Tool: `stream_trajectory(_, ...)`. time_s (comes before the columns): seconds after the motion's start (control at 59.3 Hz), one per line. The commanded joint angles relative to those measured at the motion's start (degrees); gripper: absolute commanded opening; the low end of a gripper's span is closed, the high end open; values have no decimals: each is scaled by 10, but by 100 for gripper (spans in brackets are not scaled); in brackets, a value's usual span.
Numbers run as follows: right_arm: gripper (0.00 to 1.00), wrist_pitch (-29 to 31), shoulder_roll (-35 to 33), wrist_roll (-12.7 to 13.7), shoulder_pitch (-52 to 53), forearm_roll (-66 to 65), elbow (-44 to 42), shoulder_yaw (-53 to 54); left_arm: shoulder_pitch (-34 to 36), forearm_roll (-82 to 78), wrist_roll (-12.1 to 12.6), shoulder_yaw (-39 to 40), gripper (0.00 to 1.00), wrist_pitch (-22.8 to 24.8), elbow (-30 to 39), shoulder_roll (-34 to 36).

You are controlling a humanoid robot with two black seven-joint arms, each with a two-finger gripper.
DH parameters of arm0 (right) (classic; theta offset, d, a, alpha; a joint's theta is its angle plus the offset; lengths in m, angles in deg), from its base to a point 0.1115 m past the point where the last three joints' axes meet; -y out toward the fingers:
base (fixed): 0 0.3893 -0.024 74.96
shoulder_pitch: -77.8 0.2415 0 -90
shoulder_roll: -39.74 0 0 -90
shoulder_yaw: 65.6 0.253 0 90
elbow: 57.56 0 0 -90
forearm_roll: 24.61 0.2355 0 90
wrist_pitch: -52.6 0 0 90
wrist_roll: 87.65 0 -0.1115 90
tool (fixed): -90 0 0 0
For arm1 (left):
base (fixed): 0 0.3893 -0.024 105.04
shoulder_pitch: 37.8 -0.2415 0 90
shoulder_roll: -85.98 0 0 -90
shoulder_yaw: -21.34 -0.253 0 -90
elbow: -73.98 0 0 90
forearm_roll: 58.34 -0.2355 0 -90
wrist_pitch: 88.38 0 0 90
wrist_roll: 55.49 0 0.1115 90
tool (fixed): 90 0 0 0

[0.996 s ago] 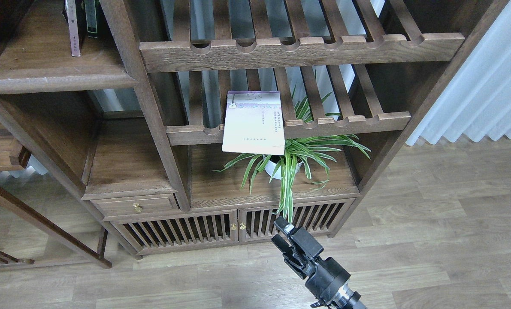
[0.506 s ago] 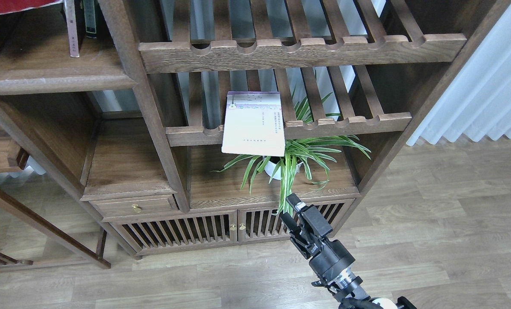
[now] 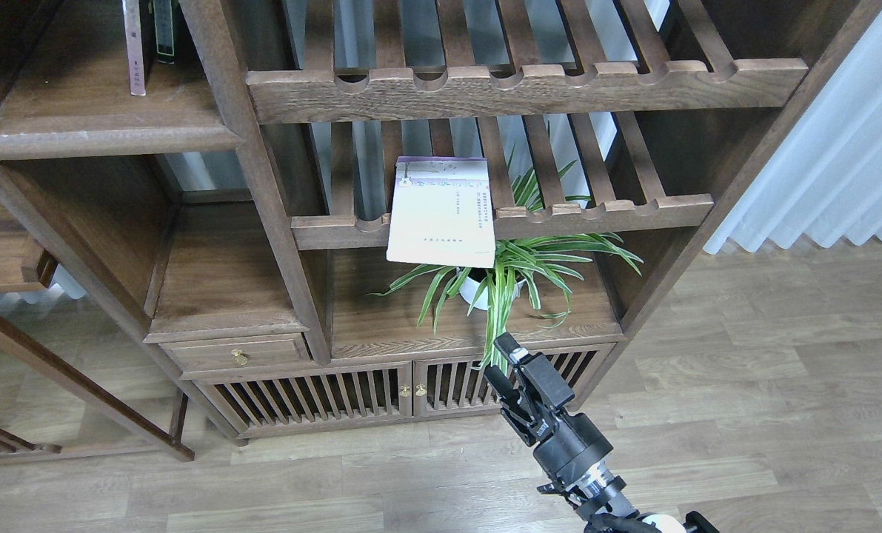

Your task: Organize books on shelf

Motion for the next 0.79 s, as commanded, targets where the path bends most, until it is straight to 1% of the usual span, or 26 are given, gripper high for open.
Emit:
stream_trajectory(0.0, 98, 0, 0, -7, 11, 10, -1, -1, -9, 0, -21, 0, 5, 0, -12, -2)
stream_trajectory(0.27, 98, 0, 0, -12, 56, 18, 0, 0, -13, -10, -23, -3, 3, 0, -13, -13)
stream_trajectory(0.439, 98, 0, 0, -22, 82, 24, 1, 1, -10, -43, -22, -8, 3, 0, -12, -19)
stream_trajectory(0.692, 98, 0, 0, -22, 99, 46, 4, 0, -11, -73, -22, -13, 4, 0, -13, -30)
stream_trajectory(0.776, 98, 0, 0, -22, 102, 50, 4, 0, -13, -73, -28, -12, 4, 0, -13, -41)
